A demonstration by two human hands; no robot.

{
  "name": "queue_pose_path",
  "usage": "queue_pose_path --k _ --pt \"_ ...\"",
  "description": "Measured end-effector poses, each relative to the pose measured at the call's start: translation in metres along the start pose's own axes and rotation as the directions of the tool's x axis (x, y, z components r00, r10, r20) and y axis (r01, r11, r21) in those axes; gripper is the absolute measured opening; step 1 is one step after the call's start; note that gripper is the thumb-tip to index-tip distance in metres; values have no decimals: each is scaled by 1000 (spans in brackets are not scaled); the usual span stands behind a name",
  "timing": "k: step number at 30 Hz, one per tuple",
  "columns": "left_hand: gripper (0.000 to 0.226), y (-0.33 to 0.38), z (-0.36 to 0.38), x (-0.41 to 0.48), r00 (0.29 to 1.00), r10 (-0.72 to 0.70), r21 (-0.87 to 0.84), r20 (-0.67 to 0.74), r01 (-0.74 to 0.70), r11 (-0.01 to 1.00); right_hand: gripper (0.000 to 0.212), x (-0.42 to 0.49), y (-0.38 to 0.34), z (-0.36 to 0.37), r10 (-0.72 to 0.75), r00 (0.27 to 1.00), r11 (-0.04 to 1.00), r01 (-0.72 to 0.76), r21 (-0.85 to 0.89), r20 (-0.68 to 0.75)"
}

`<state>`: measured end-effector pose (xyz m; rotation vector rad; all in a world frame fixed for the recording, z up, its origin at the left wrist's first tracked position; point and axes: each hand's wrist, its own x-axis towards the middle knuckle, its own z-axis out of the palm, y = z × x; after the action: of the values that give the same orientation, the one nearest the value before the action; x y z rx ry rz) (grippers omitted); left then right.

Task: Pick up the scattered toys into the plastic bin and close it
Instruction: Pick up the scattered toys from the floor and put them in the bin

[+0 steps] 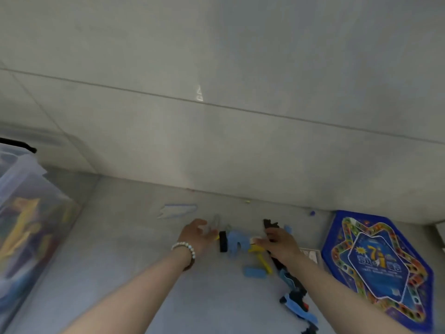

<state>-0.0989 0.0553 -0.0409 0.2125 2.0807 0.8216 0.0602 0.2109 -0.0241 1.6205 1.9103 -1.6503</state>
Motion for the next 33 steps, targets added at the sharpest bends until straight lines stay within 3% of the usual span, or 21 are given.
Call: queue_pose_path --k 3,11,16,21,27,30,33 --pt "42 5 11 14 999 16 150 -36 -11 989 57 7 4 10 -5 1000 998 7 66 -27" --pt "35 5 35 35 965 -57 166 -255 102 981 44 18 12 22 -23 996 984 38 172 -87" --pt "23 4 14 34 977 61 -12 -205 -65 998 36 19 4 24 -99 982 973 129 190 -160" --pt "17 -9 -60 41 942 198 134 -271 -167 977 27 23 -19 42 -257 963 961 264 79 -79" --pt "23 -36 -94 57 951 120 325 -284 -22 945 25 25 -37 85 -301 953 953 300 35 41" --pt "37 -40 -91 60 919 191 325 -345 -73 943 24 23 -32 89 -343 939 938 344 -53 21" --pt "55 -39 -88 64 924 246 382 -293 -123 916 22 22 -27 87 -408 911 895 411 -171 54"
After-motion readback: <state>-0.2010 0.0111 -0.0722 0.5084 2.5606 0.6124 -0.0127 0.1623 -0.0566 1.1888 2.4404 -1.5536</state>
